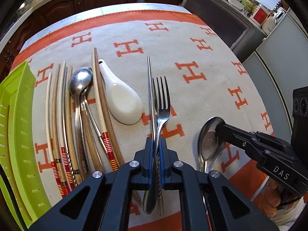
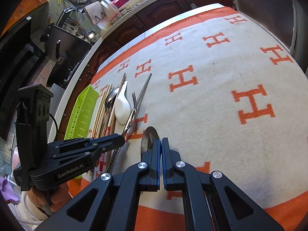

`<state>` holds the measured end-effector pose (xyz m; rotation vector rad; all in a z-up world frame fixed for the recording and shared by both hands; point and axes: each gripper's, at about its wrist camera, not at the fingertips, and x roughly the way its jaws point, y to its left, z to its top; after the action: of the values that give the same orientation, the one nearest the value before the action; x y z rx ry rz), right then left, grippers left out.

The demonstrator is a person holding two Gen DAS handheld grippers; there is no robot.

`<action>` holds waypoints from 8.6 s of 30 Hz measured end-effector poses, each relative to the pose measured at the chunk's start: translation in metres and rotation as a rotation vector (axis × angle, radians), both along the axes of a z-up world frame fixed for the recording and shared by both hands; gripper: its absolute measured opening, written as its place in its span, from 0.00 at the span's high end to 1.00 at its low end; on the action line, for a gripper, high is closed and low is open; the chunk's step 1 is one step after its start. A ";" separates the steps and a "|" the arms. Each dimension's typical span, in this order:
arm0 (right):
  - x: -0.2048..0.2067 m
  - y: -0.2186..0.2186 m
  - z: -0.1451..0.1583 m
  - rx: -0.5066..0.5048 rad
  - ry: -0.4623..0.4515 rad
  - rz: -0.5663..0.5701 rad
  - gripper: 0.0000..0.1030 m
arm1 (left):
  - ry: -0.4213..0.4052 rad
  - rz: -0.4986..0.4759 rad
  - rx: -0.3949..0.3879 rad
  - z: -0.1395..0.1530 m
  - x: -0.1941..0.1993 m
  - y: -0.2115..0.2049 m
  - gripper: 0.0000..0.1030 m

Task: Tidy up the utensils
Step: 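Lower the fork into the green tray with the left tool while the right tool places the spoon beside it, then grasp the steel chopstick with the right tool while the left tool moves to the chopsticks, then grasp a red-striped chopstick with the left tool while the right tool lifts the steel chopstick, then carry both chopsticks into the green tray and open both tools to release them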

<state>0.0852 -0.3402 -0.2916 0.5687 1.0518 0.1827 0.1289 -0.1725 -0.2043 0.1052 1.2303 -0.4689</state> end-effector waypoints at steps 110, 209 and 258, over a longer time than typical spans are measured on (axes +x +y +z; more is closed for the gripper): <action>0.071 0.152 0.071 -0.235 -0.010 0.176 0.90 | -0.237 0.529 0.009 0.054 -0.023 0.230 0.73; 0.061 0.033 0.005 -0.209 0.128 -0.060 0.95 | -0.014 0.133 0.117 -0.018 0.060 0.033 0.94; 0.096 0.257 0.101 0.030 0.041 0.216 0.95 | -0.258 0.456 -0.010 0.074 -0.018 0.257 0.97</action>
<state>0.1815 -0.0831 -0.1910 0.4866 1.1518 0.3784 0.1107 0.0843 -0.1306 -0.1194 0.9594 -0.0603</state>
